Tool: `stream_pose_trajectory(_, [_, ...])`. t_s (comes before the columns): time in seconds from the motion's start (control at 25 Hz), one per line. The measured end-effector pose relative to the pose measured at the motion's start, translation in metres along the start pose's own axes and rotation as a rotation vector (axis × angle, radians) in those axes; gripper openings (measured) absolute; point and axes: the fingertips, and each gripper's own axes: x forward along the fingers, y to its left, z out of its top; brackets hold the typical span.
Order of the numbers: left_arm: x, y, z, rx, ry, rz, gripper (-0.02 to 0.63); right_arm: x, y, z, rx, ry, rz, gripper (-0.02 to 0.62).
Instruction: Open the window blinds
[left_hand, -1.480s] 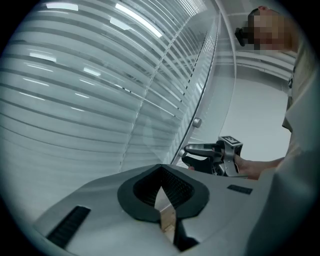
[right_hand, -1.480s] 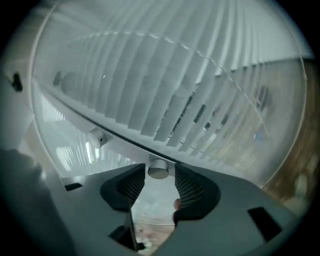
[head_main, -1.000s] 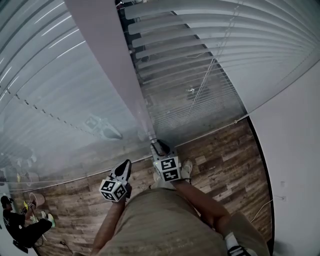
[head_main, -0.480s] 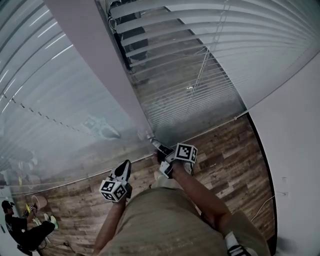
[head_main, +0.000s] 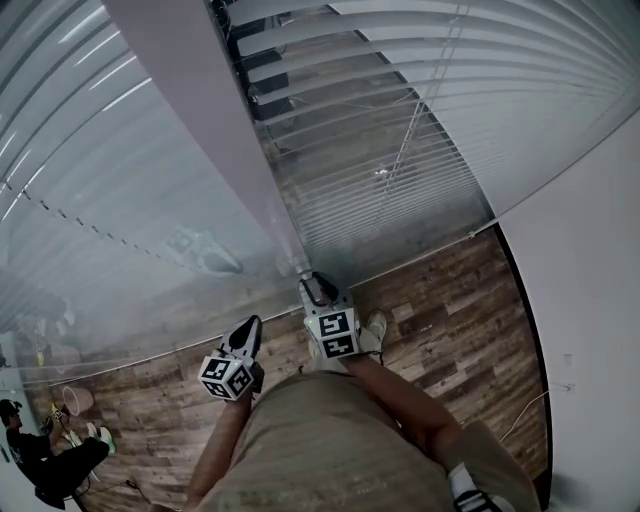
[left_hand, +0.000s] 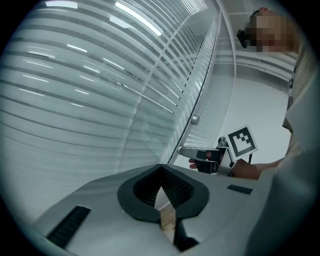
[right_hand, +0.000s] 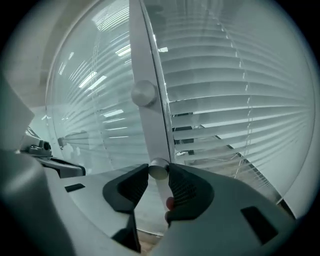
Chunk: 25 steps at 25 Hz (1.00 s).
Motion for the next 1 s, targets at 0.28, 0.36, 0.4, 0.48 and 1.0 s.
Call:
stream_pose_trajectory(0.28, [-0.004,0.005,0.001,-0.006,-0.003,0.009,0.014,0.004,-0.013,-0.008,0.884,0.023,0.333,0.129])
stream_pose_trajectory(0.36, [-0.003,0.007,-0.001,-0.01,0.001,0.008,0.014,0.007,-0.014,-0.007,1.148,0.025,0.441,0.129])
stream_pose_trajectory(0.4, [-0.002,0.008,-0.003,-0.012,0.003,0.005,0.014,0.008,-0.013,-0.007,1.18,0.021,0.461,0.129])
stream_pose_trajectory(0.48, [0.001,0.005,-0.003,-0.01,0.006,-0.005,0.014,0.007,-0.009,-0.006,1.006,0.023,0.423,0.129])
stream_pose_trajectory(1.0, [-0.001,0.005,-0.003,-0.001,0.012,-0.006,0.014,0.003,0.0,-0.006,-0.003,0.019,0.024,0.133])
